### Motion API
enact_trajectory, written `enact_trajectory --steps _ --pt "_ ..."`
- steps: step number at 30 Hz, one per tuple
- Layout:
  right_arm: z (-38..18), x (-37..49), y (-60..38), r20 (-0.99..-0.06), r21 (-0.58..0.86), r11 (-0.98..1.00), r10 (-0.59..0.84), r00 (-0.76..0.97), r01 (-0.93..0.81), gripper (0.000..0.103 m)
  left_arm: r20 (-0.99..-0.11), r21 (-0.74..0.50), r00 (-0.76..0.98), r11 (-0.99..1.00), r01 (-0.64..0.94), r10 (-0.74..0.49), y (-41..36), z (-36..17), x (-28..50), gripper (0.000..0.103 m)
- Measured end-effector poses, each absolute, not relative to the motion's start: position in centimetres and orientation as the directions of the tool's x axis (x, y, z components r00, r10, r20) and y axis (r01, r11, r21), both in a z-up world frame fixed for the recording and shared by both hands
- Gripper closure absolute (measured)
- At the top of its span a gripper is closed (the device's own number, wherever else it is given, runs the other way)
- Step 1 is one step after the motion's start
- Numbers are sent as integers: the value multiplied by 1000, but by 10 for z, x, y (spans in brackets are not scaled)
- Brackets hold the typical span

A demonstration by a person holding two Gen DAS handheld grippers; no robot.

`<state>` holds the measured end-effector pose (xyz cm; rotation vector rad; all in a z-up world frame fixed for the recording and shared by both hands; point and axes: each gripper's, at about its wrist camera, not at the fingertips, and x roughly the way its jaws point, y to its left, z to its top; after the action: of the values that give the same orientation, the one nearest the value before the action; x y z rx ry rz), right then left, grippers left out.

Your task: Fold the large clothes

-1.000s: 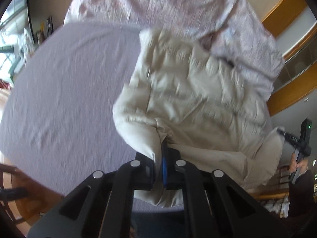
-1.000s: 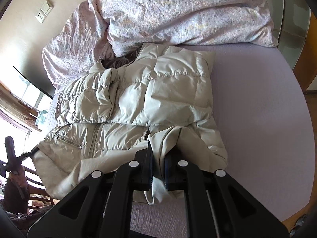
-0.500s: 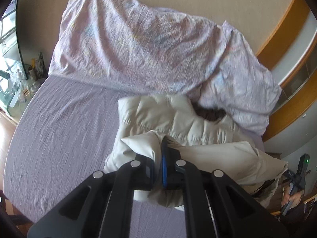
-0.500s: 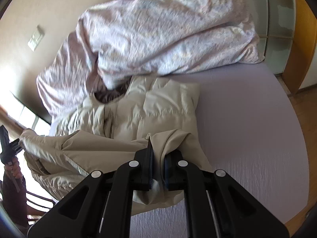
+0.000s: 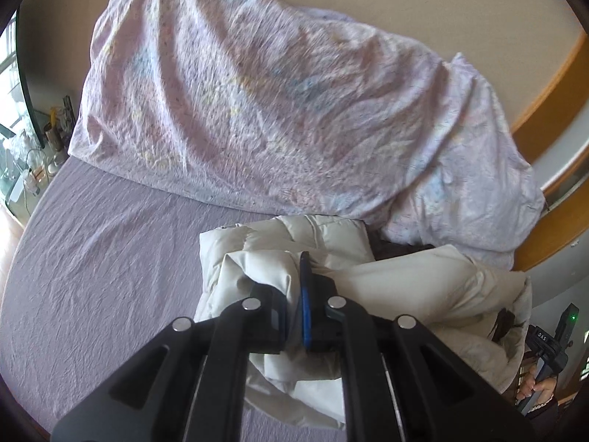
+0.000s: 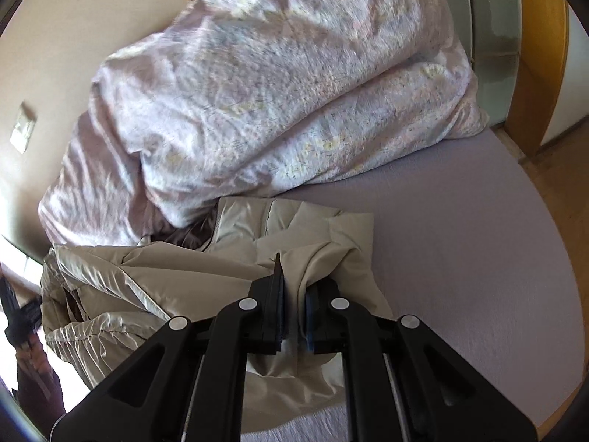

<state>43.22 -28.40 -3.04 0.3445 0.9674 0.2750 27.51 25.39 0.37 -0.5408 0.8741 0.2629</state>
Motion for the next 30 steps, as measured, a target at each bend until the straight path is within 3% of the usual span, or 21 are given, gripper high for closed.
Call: enact_trajectory --steps 11,21,27,30 --pt "-96 508 -275 -808 485 864 383 448 134 90 -865 -305 502 790 -532 3 280 -59 334 91" --pt "-138 556 -286 -777 610 751 502 380 255 76 -897 -272 441 783 -559 4 287 -99 370 88" --pt "-124 560 -301 -760 629 734 512 400 256 73 -905 -267 426 796 -543 -13 283 -91 382 74" --pt "-109 554 -310 -743 639 729 501 443 247 61 -896 -276 443 803 -529 -16 279 -80 383 61"
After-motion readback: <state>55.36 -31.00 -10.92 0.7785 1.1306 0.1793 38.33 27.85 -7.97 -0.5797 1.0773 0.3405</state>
